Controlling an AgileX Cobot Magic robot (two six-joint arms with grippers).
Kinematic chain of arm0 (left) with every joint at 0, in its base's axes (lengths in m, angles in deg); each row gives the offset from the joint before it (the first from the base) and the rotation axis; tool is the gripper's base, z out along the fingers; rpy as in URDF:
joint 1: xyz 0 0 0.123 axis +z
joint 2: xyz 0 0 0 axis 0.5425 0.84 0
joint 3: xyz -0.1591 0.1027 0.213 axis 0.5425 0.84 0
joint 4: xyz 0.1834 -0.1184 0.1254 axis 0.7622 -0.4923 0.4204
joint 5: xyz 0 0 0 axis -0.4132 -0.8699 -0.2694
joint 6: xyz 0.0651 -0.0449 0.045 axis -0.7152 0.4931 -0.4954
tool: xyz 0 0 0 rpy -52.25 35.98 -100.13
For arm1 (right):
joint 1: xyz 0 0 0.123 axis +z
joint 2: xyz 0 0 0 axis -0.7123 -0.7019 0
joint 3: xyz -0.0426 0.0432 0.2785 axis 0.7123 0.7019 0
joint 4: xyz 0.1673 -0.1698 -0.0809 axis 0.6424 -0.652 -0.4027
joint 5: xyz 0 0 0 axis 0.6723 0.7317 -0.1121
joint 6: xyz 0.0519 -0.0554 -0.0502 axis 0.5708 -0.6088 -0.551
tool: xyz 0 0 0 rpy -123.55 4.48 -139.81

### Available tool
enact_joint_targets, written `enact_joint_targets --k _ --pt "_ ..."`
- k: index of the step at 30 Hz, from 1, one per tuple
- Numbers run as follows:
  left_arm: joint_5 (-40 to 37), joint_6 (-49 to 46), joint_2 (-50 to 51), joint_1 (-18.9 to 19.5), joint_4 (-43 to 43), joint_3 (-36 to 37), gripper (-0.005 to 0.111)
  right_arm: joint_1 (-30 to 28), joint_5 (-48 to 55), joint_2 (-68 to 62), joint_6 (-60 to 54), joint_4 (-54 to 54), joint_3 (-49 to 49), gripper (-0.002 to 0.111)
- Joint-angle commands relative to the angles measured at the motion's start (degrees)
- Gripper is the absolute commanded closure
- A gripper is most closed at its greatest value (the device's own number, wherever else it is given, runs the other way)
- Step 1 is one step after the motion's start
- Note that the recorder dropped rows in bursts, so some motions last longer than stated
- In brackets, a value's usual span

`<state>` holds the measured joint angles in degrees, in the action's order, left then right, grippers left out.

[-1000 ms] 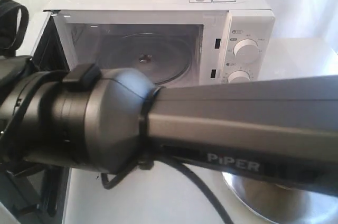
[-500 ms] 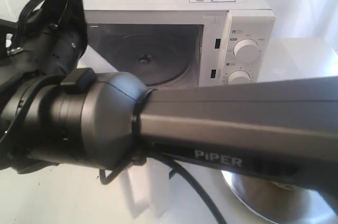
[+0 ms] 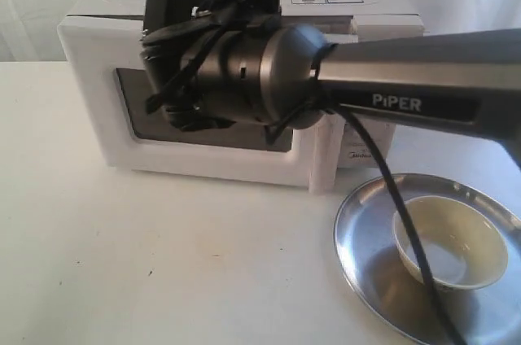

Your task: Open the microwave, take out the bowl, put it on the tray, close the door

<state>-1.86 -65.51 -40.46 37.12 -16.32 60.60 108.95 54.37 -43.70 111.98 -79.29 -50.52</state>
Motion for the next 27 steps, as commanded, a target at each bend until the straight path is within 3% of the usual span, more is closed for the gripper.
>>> enact_joint_targets --k 1,8,13,21,27 --pt "0.2 0.0 -0.1 -0.1 -0.5 -0.2 0.107 -5.8 -1.4 0.7 0.0 -0.7 0.4 0.108" --pt "0.2 0.0 -0.1 -0.1 -0.5 -0.2 0.107 -14.3 -8.8 0.1 3.4 -0.6 0.4 0.108" --pt "0.2 0.0 -0.1 -0.1 -0.5 -0.2 0.107 -15.0 -9.2 0.4 4.2 0.9 0.4 0.108" --pt "0.2 0.0 -0.1 -0.1 -0.5 -0.2 0.107 -4.6 -30.4 17.5 3.4 16.1 8.3 0.108" --pt "0.2 0.0 -0.1 -0.1 -0.5 -0.2 0.107 3.2 -31.7 35.8 10.2 16.0 20.1 0.108"
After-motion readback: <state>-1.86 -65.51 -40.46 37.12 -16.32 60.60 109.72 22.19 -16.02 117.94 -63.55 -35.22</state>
